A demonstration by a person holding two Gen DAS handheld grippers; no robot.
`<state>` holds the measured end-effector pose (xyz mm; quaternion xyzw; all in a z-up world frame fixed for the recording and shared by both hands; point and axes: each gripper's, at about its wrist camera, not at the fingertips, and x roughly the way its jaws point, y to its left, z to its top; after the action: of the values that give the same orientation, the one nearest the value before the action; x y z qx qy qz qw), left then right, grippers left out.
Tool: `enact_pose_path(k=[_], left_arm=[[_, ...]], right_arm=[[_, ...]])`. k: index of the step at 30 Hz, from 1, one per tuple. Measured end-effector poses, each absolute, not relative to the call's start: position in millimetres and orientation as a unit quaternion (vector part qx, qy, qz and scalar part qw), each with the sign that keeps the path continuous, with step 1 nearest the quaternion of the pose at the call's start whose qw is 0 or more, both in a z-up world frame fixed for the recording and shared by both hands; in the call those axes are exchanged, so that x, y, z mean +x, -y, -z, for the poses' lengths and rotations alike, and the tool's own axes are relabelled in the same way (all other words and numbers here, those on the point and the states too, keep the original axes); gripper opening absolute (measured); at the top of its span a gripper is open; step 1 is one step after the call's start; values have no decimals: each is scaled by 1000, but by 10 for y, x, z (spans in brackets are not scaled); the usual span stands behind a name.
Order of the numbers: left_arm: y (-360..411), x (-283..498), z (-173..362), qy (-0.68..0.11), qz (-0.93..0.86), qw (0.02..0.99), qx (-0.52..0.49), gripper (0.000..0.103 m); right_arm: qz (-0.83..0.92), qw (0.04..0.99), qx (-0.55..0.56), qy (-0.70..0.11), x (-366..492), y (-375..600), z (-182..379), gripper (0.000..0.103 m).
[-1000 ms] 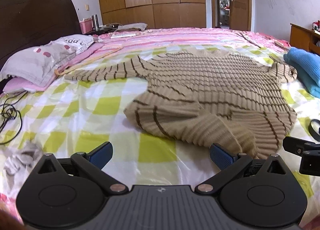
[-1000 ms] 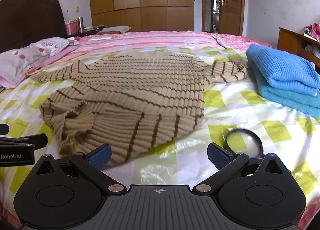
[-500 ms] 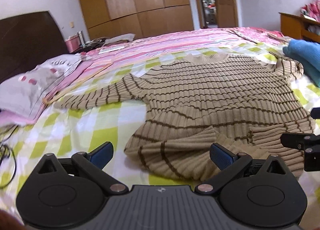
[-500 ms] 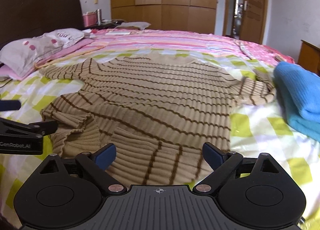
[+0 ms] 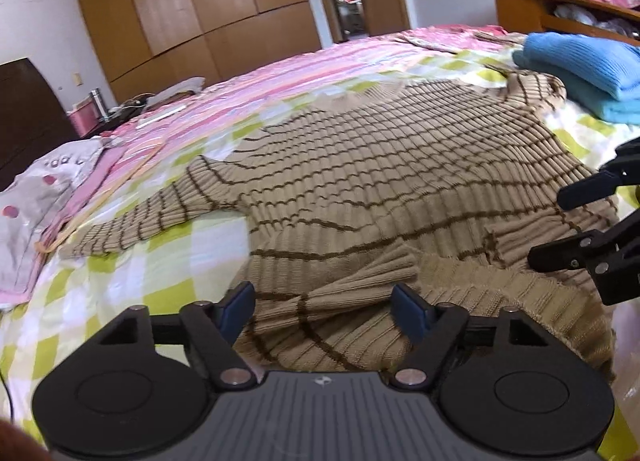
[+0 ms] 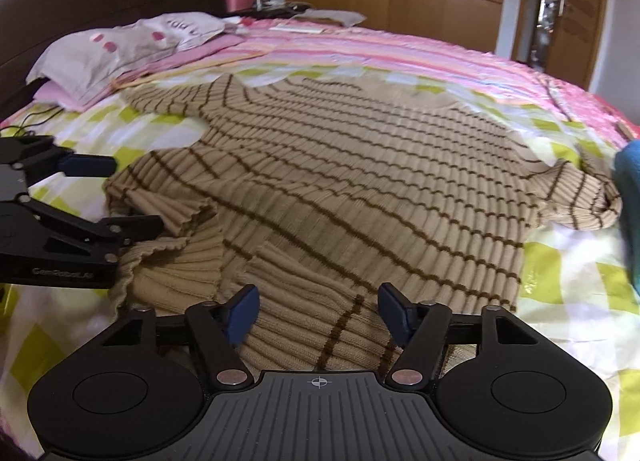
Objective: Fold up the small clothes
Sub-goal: 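Close both grippers on the crumpled ribbed hem of the sweater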
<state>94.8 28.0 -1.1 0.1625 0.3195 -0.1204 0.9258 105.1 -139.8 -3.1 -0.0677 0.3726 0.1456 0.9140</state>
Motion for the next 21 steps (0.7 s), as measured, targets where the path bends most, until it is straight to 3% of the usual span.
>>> enact_pose_path(k=[12,16,21], left_arm=[[-353,1097,81,-352,152,916,118,46],[-417,1119,68,-356,149,918,89,19],[-571,1043,1,-353,143,923,49,14]], right_arm=[[-178,897,-79,-398,1134,1339,31,38],[-176,894,-71,-406,1171,1321,4,19],[-182,893,-59,-408,1086,1382,-95,11]])
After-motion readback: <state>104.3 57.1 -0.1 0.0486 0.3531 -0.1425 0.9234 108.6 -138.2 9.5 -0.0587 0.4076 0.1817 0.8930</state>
